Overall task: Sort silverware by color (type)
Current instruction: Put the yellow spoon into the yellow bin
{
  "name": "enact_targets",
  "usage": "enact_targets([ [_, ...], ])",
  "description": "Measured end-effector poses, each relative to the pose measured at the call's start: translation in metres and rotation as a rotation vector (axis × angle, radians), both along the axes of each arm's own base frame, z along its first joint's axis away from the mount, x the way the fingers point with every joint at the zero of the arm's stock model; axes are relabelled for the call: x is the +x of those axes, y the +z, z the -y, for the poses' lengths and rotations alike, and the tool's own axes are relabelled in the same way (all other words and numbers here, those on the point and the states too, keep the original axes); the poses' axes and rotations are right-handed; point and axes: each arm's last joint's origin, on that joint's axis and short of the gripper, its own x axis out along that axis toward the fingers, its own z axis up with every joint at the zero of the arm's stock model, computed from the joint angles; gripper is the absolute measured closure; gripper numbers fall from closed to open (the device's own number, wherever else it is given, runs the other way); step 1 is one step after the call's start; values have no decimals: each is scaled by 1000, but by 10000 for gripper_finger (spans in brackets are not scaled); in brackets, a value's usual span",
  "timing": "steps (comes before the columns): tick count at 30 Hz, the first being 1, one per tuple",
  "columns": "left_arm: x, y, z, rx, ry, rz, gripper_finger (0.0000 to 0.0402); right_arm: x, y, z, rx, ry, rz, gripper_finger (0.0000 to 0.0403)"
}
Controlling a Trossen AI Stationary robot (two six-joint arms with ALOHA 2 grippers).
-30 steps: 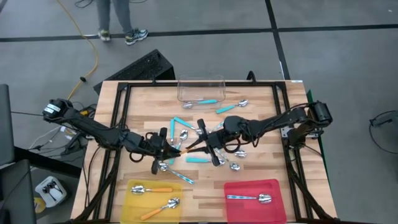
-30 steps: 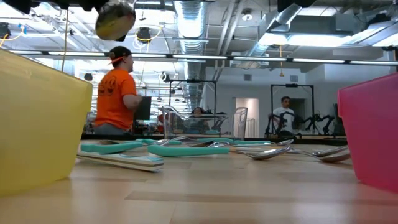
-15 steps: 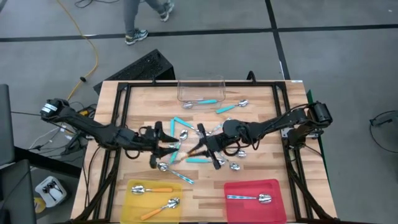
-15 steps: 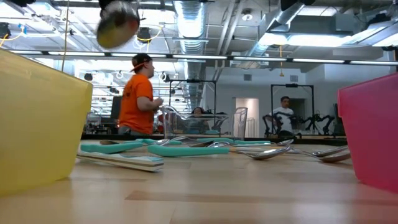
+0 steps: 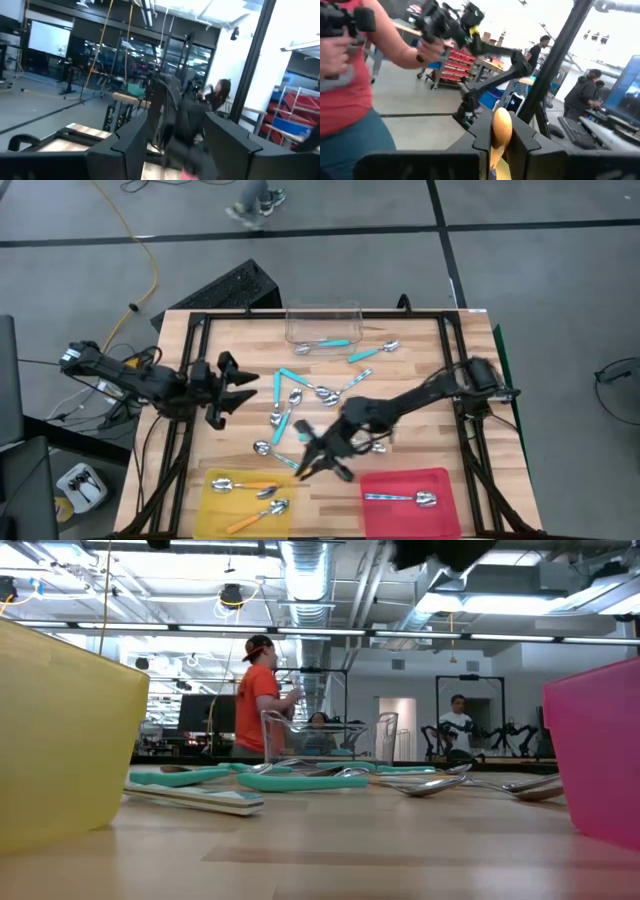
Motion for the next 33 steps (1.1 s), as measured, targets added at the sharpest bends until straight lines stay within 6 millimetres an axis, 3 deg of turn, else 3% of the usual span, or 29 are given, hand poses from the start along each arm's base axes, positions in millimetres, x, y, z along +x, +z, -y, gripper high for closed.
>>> enact_targets([
  [7, -2, 1, -2, -11, 34, 4, 225, 62, -20, -4, -97, 10, -113, 349],
  [13, -1, -1, -1, -5, 34, -13, 225, 94, -25, -20, -297, -18, -145, 349],
  [18, -1, -2, -1, -2, 34, -24, 225, 105, -18, -29, -381, -10, -99, 349],
  [24, -1, -2, -1, -15, 30, -29, 225, 106, -24, -33, -583, -68, 7, 349],
  [33, -1, -4, -3, -25, 85, -47, 225, 102, -27, -57, -574, 3, 94, 349],
])
